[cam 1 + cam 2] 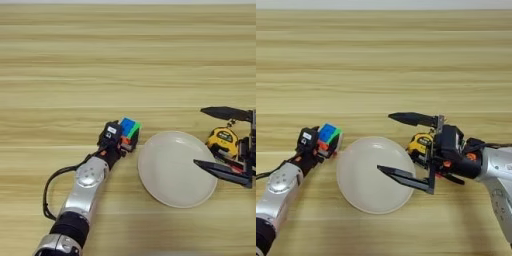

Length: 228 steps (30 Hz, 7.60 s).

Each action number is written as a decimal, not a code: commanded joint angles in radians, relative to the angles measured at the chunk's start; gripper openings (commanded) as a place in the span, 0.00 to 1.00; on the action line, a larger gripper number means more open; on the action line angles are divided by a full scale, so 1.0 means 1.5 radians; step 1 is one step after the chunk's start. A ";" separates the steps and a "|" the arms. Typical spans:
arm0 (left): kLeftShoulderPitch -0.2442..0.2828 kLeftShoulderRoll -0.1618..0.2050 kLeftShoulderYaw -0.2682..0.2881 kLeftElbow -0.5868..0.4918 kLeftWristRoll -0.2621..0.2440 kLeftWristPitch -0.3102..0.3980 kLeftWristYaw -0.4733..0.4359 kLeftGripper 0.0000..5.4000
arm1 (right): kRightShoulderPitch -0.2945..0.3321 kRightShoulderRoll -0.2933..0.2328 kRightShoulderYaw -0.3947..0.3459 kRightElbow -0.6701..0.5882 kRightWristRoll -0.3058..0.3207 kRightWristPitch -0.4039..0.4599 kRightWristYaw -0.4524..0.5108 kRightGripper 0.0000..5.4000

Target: Move the objects on the table

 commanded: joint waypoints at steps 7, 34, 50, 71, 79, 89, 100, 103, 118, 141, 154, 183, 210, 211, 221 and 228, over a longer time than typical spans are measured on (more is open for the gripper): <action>-0.013 0.003 0.001 0.008 0.009 -0.006 0.005 0.87 | -0.006 0.001 -0.007 0.007 -0.001 -0.013 0.008 1.00; -0.039 0.012 0.065 -0.022 -0.024 -0.098 0.040 0.99 | -0.113 0.057 -0.042 0.142 -0.089 -0.051 -0.142 1.00; -0.063 0.045 0.122 -0.001 -0.053 -0.120 0.041 0.99 | -0.180 0.013 -0.028 0.337 -0.190 -0.046 -0.152 1.00; -0.066 0.051 0.147 0.050 -0.072 -0.223 0.028 0.99 | -0.252 -0.003 0.037 0.591 -0.307 -0.071 -0.092 1.00; -0.061 0.048 0.143 0.044 -0.072 -0.244 0.024 0.99 | -0.258 -0.004 0.045 0.640 -0.329 -0.089 -0.088 1.00; -0.056 0.043 0.143 0.045 -0.080 -0.257 0.014 0.99 | -0.289 0.002 0.061 0.722 -0.388 -0.140 -0.145 1.00; -0.049 0.038 0.137 0.028 -0.084 -0.263 0.004 0.99 | -0.322 0.012 0.076 0.778 -0.415 -0.161 -0.163 1.00; -0.042 0.034 0.135 0.009 -0.088 -0.262 -0.001 0.99 | -0.329 0.015 0.078 0.789 -0.415 -0.158 -0.159 1.00; 0.030 0.016 0.100 -0.214 -0.131 -0.196 -0.033 0.99 | -0.385 0.037 0.096 0.908 -0.447 -0.159 -0.179 1.00; 0.063 0.028 0.096 -0.313 -0.150 -0.152 -0.036 1.00 | -0.441 0.085 0.112 1.019 -0.500 -0.139 -0.237 0.90; 0.071 0.025 0.093 -0.329 -0.149 -0.154 -0.034 1.00 | -0.447 0.085 0.114 1.046 -0.511 -0.127 -0.267 0.77; 0.066 0.022 0.090 -0.309 -0.145 -0.158 -0.034 1.00 | -0.426 0.081 0.052 0.893 -0.435 -0.158 -0.179 0.77; 0.059 0.016 0.084 -0.298 -0.137 -0.160 -0.031 1.00 | -0.181 0.119 0.177 0.369 -0.363 0.024 -0.109 0.77; 0.059 0.017 0.085 -0.298 -0.138 -0.159 -0.032 1.00 | -0.185 0.126 0.183 0.381 -0.365 0.025 -0.113 0.77; 0.061 0.018 0.084 -0.304 -0.139 -0.157 -0.033 1.00 | -0.229 0.174 0.205 0.501 -0.393 0.006 -0.157 0.77; 0.061 0.014 0.081 -0.298 -0.135 -0.161 -0.030 1.00 | -0.254 0.195 0.204 0.560 -0.405 -0.020 -0.184 0.77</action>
